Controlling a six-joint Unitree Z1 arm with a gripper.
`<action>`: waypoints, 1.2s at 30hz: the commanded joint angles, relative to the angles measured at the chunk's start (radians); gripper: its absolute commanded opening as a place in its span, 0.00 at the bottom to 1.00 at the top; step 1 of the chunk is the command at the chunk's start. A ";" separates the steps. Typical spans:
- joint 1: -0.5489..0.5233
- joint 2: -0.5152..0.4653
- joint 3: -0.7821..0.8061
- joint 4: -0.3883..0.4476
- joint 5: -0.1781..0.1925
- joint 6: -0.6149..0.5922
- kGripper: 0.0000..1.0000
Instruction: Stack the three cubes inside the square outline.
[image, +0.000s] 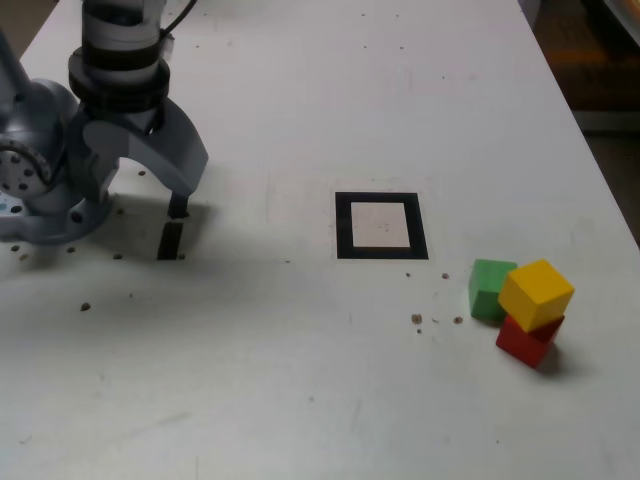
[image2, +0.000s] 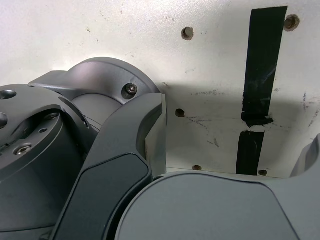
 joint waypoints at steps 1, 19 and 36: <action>0.002 -0.003 0.003 -0.001 0.001 -0.001 0.99; 0.001 0.019 -0.267 0.168 0.015 -0.011 1.00; -0.179 0.190 -0.766 0.379 0.048 -0.118 1.00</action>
